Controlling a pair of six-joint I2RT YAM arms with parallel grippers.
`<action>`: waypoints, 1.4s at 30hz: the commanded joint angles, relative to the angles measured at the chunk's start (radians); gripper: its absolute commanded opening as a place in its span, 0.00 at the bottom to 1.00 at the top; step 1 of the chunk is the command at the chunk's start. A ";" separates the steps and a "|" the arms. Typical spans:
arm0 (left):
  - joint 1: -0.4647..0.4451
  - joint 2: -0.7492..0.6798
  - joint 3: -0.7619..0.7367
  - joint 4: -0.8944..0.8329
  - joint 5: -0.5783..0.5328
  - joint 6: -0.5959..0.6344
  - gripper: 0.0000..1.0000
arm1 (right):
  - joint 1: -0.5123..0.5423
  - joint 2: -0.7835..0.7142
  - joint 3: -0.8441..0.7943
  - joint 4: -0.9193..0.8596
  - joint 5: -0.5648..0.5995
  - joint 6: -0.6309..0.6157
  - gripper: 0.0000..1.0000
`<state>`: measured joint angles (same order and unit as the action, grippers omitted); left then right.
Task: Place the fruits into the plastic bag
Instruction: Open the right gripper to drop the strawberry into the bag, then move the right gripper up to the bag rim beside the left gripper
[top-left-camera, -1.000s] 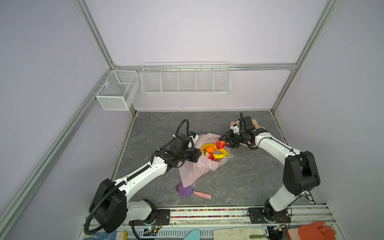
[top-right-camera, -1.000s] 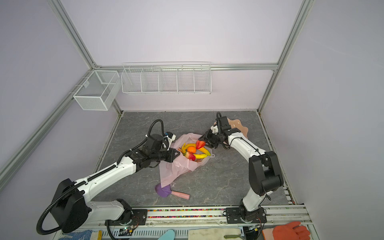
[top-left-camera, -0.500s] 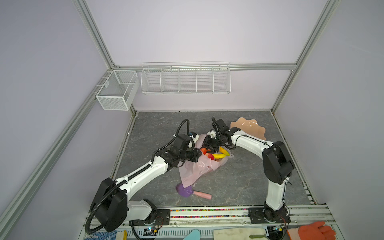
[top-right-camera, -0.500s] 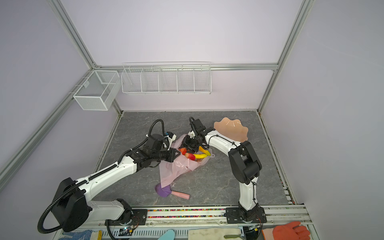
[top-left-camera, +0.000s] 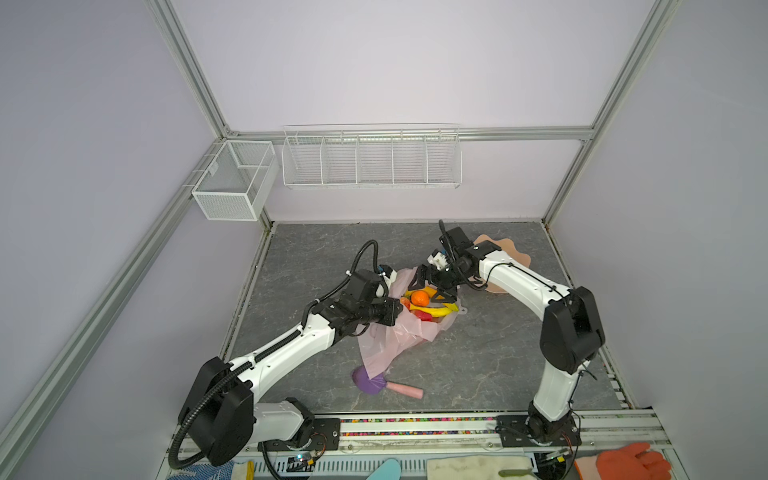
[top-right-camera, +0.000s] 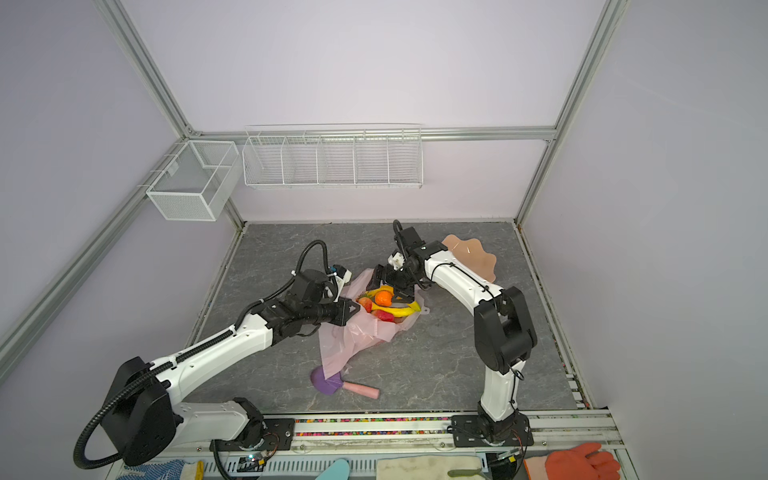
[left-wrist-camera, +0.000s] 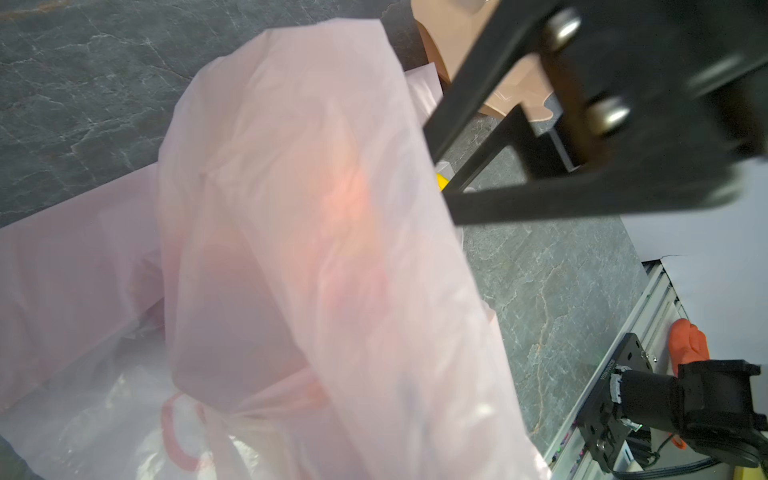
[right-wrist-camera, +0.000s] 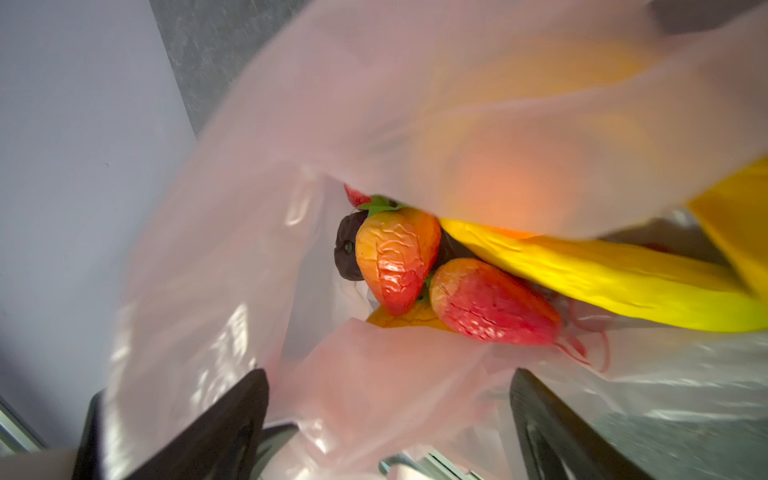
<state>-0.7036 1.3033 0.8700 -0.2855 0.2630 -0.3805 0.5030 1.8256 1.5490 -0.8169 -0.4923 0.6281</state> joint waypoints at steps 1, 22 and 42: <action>-0.006 -0.021 -0.014 0.008 -0.012 0.009 0.00 | -0.038 -0.058 0.054 -0.158 0.093 -0.203 0.94; -0.006 -0.012 0.015 -0.021 -0.002 0.023 0.00 | -0.002 0.169 0.133 0.012 0.308 -0.813 0.94; -0.005 -0.033 0.022 -0.076 -0.052 0.047 0.00 | 0.012 0.299 0.205 0.084 0.507 -0.896 0.25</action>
<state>-0.7071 1.2995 0.8658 -0.3325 0.2382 -0.3588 0.5064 2.1010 1.7363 -0.7387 0.0257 -0.2382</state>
